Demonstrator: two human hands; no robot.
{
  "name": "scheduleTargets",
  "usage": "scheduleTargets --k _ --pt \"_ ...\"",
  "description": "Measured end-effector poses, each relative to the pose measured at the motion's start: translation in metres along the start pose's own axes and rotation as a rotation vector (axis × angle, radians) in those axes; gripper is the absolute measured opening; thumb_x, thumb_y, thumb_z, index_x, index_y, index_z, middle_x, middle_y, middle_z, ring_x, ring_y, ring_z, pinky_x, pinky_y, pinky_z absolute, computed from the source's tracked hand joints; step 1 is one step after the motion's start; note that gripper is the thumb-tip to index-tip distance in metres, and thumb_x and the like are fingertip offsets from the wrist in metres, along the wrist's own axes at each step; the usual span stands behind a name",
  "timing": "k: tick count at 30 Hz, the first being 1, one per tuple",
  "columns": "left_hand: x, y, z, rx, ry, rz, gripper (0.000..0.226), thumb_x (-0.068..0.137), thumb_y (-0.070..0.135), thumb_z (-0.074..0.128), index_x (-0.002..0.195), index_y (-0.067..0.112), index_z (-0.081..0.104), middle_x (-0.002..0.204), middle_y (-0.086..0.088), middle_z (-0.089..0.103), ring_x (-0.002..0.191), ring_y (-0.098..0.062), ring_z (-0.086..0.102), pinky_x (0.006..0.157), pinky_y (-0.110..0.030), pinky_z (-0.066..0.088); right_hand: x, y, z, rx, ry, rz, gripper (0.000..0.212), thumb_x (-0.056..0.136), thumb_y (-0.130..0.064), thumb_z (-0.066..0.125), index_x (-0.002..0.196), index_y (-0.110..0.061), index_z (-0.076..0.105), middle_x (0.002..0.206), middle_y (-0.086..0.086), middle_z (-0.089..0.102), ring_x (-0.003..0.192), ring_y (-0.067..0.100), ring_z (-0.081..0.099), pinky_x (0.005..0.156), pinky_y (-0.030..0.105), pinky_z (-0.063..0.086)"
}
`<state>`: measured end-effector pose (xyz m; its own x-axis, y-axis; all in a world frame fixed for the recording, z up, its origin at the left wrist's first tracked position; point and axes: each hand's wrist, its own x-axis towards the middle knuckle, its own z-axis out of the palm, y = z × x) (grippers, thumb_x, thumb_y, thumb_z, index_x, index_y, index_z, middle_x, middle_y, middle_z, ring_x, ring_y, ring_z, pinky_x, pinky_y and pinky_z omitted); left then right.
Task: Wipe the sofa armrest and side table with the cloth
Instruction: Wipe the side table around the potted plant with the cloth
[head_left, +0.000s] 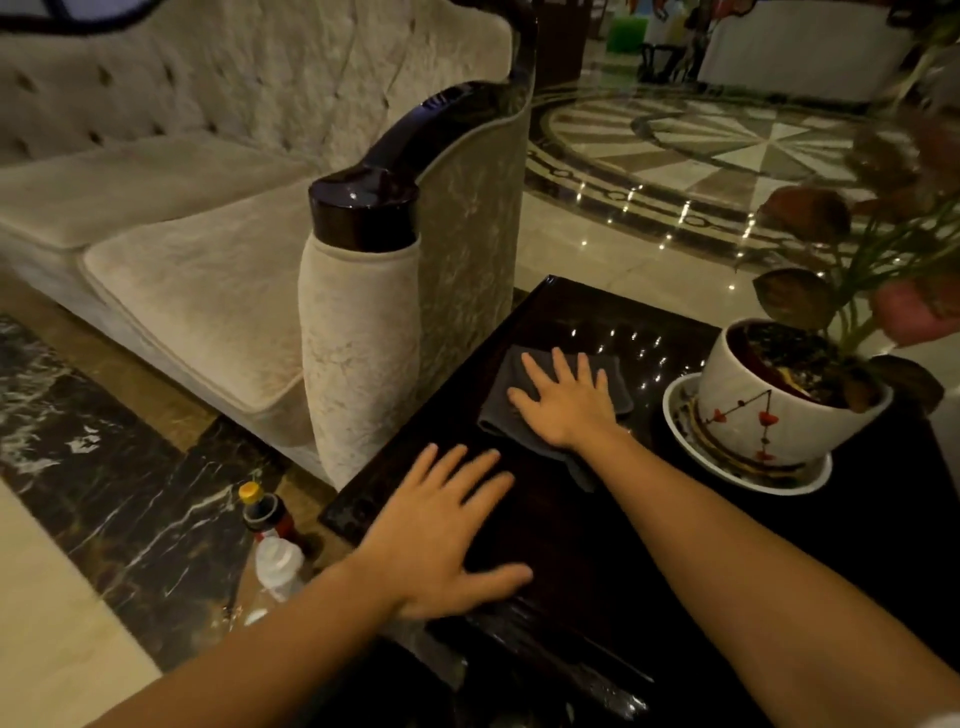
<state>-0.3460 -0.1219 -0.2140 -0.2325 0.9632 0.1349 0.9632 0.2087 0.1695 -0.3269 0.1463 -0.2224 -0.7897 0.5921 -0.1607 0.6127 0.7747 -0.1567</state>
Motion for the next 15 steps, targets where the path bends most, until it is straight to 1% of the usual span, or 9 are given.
scheduleTargets --k 2,5,7,8,11,12,13,14,15 --pt "-0.012 0.020 0.008 0.009 -0.045 0.167 0.087 0.082 0.084 0.032 0.151 0.032 0.028 0.161 -0.004 0.027 0.150 -0.034 0.014 0.122 -0.051 0.007 0.006 -0.006 -0.005 -0.027 -0.106 -0.114 0.078 0.084 -0.085 0.014 0.152 -0.053 -0.005 0.169 -0.005 -0.011 0.153 0.034 -0.014 0.120 0.056 -0.007" --pt "-0.003 0.049 0.017 0.004 -0.080 0.357 0.081 0.089 0.073 0.039 0.153 0.026 0.026 0.161 -0.009 0.026 0.151 -0.034 0.008 0.123 -0.048 0.008 0.000 -0.037 -0.011 -0.080 -0.236 -0.307 0.073 0.088 -0.082 0.019 0.151 -0.056 -0.008 0.167 -0.008 -0.018 0.153 0.032 -0.018 0.121 0.055 -0.009" --pt "0.011 0.065 0.021 0.013 -0.107 0.469 0.077 0.091 0.068 0.040 0.154 0.027 0.022 0.161 -0.009 0.026 0.150 -0.035 0.011 0.123 -0.049 0.010 -0.016 -0.070 -0.012 -0.135 -0.279 -0.477 0.068 0.093 -0.077 0.022 0.152 -0.056 -0.003 0.167 -0.007 -0.018 0.152 0.031 -0.020 0.122 0.054 -0.010" --pt "0.016 0.071 0.024 0.036 -0.116 0.505 0.076 0.091 0.068 0.039 0.154 0.029 0.021 0.161 -0.009 0.028 0.149 -0.036 0.016 0.122 -0.050 0.013 -0.028 -0.086 -0.008 -0.165 -0.283 -0.569 0.066 0.094 -0.075 0.023 0.153 -0.055 0.000 0.168 -0.007 -0.015 0.152 0.030 -0.020 0.122 0.054 -0.010" --pt "0.017 0.074 0.030 0.091 -0.093 0.537 0.074 0.092 0.070 0.035 0.153 0.032 0.019 0.153 -0.010 0.041 0.138 -0.036 0.037 0.115 -0.048 0.023 -0.066 -0.115 0.015 -0.220 -0.235 -0.890 0.064 0.095 -0.073 0.024 0.154 -0.053 0.008 0.169 -0.007 0.000 0.154 0.027 -0.013 0.120 0.049 -0.011" --pt "0.017 0.072 0.030 0.090 -0.087 0.549 0.073 0.092 0.070 0.033 0.153 0.032 0.018 0.152 -0.010 0.041 0.137 -0.035 0.038 0.113 -0.046 0.021 -0.075 -0.114 0.019 -0.213 -0.206 -0.955 0.063 0.096 -0.071 0.024 0.154 -0.052 0.009 0.169 -0.006 0.004 0.154 0.027 -0.009 0.120 0.048 -0.010" --pt "0.017 0.071 0.030 0.089 -0.096 0.558 0.074 0.093 0.069 0.033 0.154 0.032 0.016 0.154 -0.010 0.039 0.139 -0.035 0.034 0.114 -0.045 0.019 -0.075 -0.105 0.018 -0.192 -0.164 -0.972 0.061 0.098 -0.068 0.026 0.155 -0.050 0.011 0.169 -0.005 0.008 0.155 0.027 -0.005 0.121 0.047 -0.007" --pt "0.017 0.071 0.030 0.089 -0.105 0.560 0.074 0.093 0.069 0.033 0.155 0.032 0.014 0.157 -0.010 0.034 0.143 -0.035 0.027 0.118 -0.047 0.015 -0.069 -0.093 0.013 -0.185 -0.105 -0.937 0.060 0.100 -0.064 0.028 0.155 -0.047 0.015 0.169 -0.004 0.012 0.155 0.028 0.000 0.122 0.047 -0.002" --pt "0.018 0.070 0.030 0.087 -0.109 0.557 0.074 0.093 0.069 0.034 0.155 0.033 0.014 0.160 -0.009 0.028 0.147 -0.036 0.018 0.121 -0.048 0.011 -0.058 -0.080 0.008 -0.194 -0.045 -0.851 0.058 0.101 -0.061 0.029 0.156 -0.044 0.017 0.168 -0.002 0.014 0.155 0.029 0.004 0.122 0.048 0.004"
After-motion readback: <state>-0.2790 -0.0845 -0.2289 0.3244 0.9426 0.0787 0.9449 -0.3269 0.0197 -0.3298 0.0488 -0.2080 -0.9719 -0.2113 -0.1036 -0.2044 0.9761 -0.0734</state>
